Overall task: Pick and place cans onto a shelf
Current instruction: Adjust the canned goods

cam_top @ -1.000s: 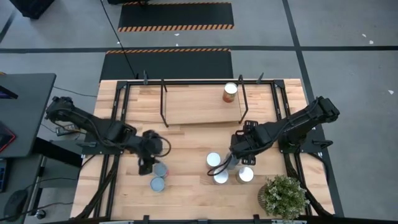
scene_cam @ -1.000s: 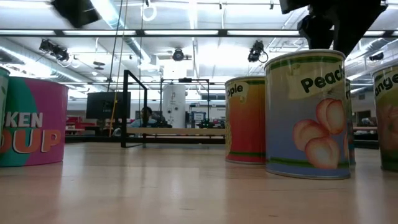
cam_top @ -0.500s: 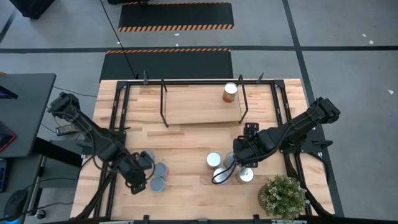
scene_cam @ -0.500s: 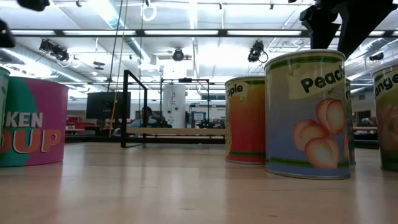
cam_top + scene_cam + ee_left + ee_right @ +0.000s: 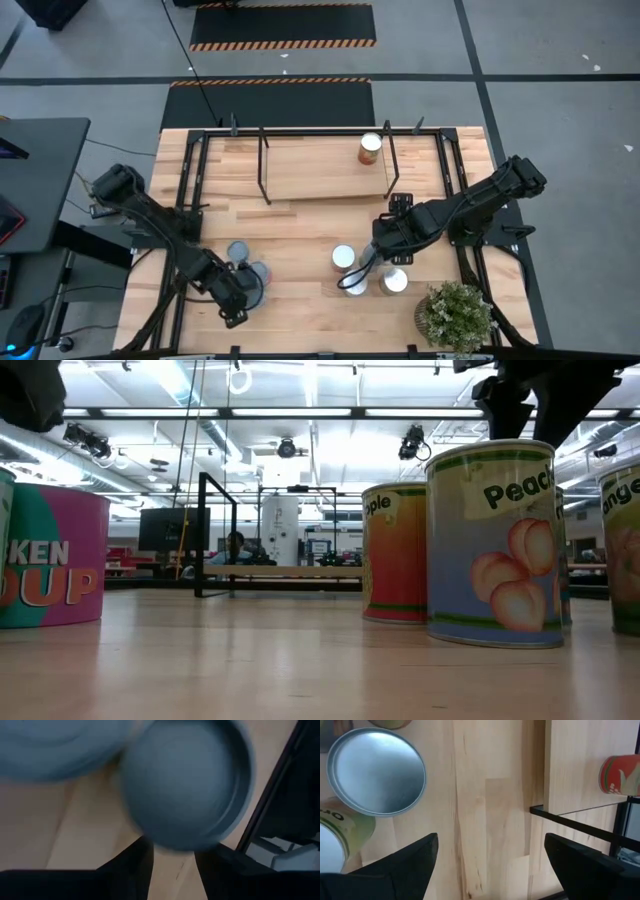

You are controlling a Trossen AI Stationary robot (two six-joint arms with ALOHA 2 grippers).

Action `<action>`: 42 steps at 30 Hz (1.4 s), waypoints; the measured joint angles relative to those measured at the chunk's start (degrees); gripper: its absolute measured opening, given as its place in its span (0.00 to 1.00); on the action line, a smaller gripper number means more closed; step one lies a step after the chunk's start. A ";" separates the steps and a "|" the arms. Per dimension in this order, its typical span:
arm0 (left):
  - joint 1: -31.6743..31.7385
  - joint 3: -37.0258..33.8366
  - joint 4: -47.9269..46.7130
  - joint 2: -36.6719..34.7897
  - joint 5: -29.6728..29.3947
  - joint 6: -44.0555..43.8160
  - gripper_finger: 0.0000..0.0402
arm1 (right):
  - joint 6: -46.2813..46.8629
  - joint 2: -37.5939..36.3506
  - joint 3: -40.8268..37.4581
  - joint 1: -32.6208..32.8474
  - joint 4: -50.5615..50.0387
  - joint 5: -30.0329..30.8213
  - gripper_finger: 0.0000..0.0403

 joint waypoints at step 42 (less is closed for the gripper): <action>9.00 0.04 21.66 7.97 -18.61 17.18 0.36 | -0.97 0.02 5.30 2.26 7.48 -0.49 0.93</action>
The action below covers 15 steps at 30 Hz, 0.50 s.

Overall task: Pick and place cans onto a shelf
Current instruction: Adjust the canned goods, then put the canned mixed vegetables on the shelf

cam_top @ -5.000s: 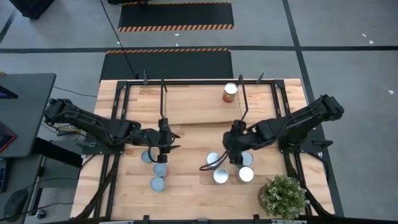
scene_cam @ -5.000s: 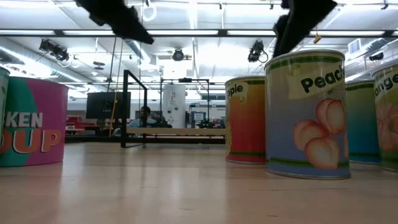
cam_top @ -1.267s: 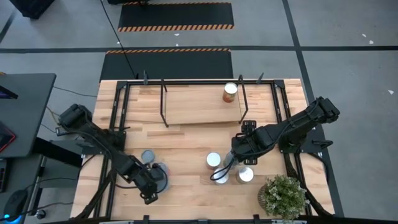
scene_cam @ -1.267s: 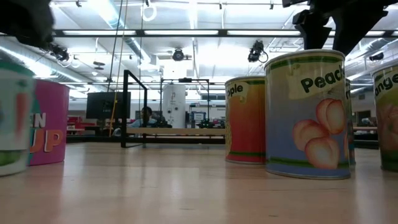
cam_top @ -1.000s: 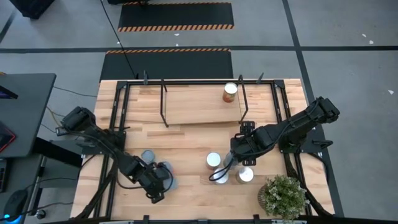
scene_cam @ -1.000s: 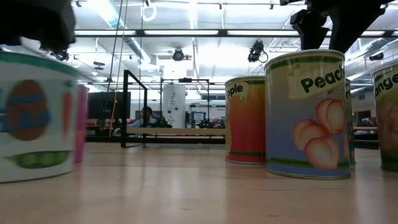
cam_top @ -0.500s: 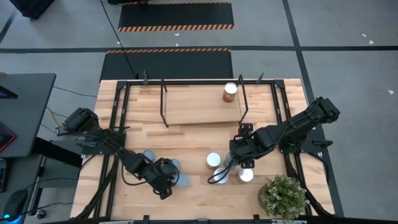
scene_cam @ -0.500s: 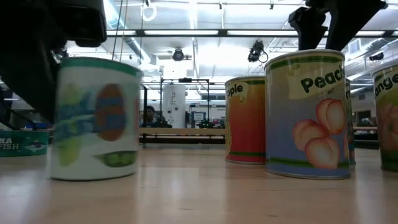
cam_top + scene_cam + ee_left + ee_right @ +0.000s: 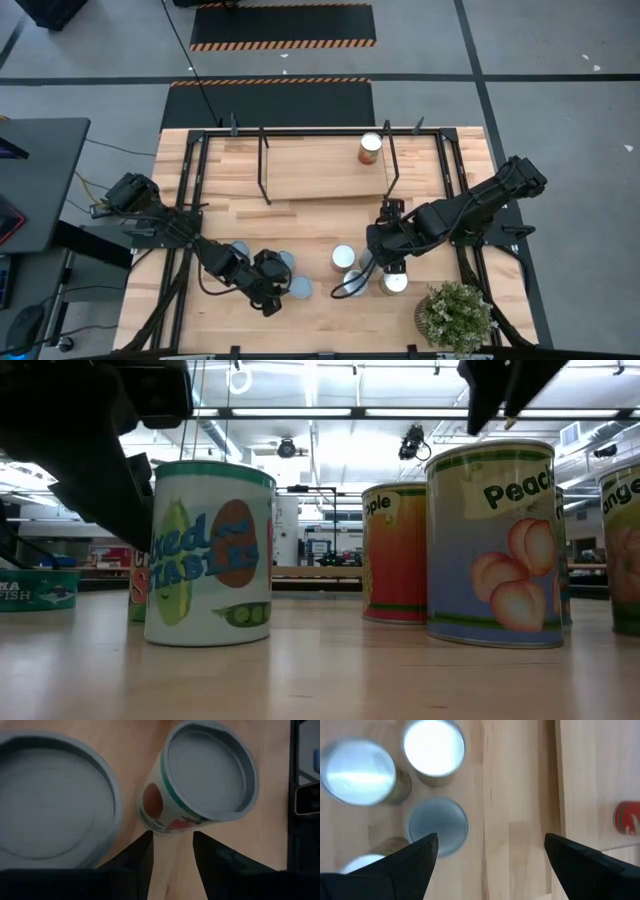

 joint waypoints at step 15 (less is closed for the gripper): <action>-0.21 0.41 4.56 4.24 -0.83 4.63 0.36 | -13.29 1.08 0.32 3.21 22.38 0.23 0.93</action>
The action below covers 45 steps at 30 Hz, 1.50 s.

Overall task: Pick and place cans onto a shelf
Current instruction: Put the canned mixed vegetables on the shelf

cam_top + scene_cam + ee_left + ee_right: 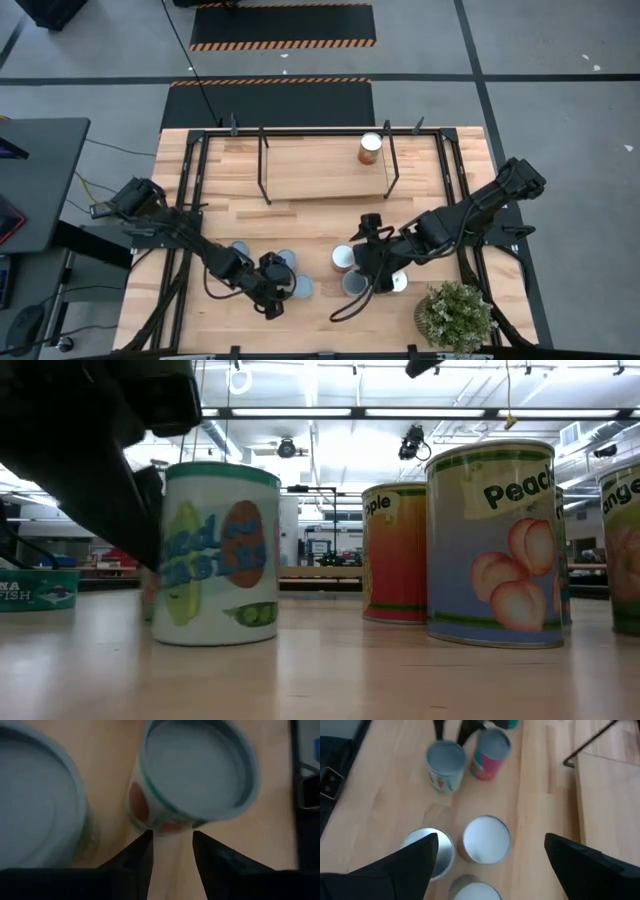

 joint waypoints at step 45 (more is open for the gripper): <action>0.49 0.02 12.03 1.90 -2.53 12.25 0.36 | -5.42 24.10 0.03 -2.30 31.55 -4.26 0.93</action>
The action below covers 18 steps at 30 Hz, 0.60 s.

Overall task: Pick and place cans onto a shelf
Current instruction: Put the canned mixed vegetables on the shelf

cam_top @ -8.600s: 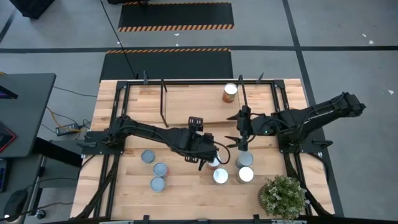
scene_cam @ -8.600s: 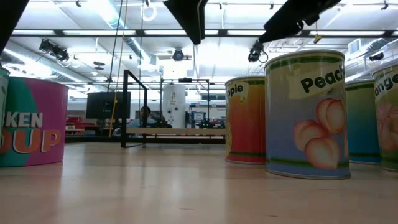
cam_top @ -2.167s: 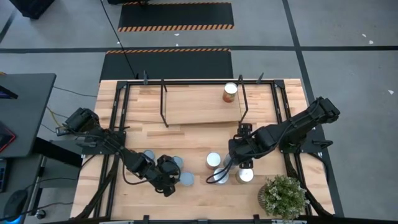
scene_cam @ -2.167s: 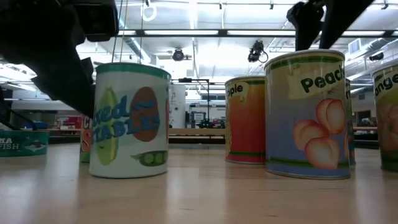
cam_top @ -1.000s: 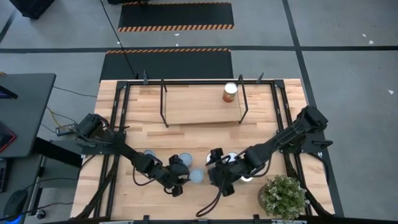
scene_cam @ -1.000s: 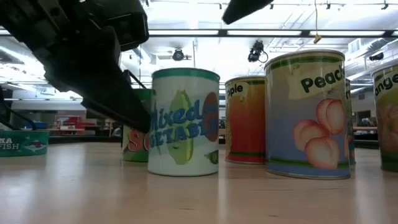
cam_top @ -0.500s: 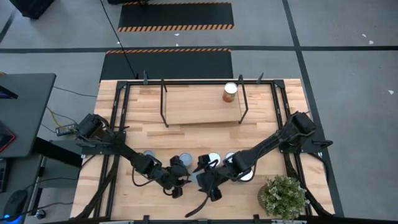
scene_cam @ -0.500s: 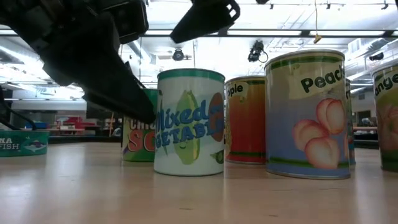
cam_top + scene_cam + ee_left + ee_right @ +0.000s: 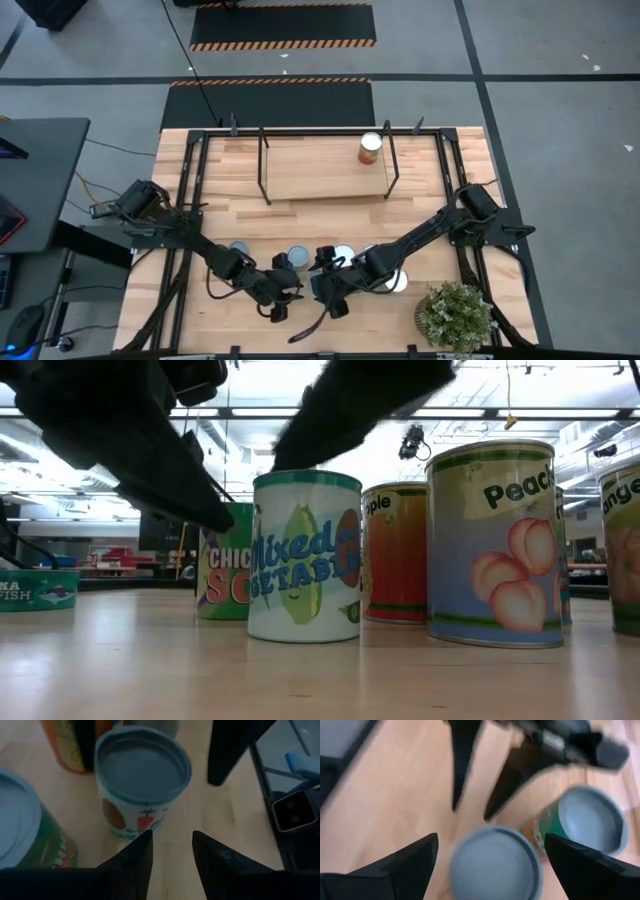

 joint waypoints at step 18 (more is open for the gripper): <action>-0.07 -0.02 -3.44 -0.18 0.52 -1.94 0.36 | 1.26 1.90 -0.06 -1.41 -2.61 -4.84 0.78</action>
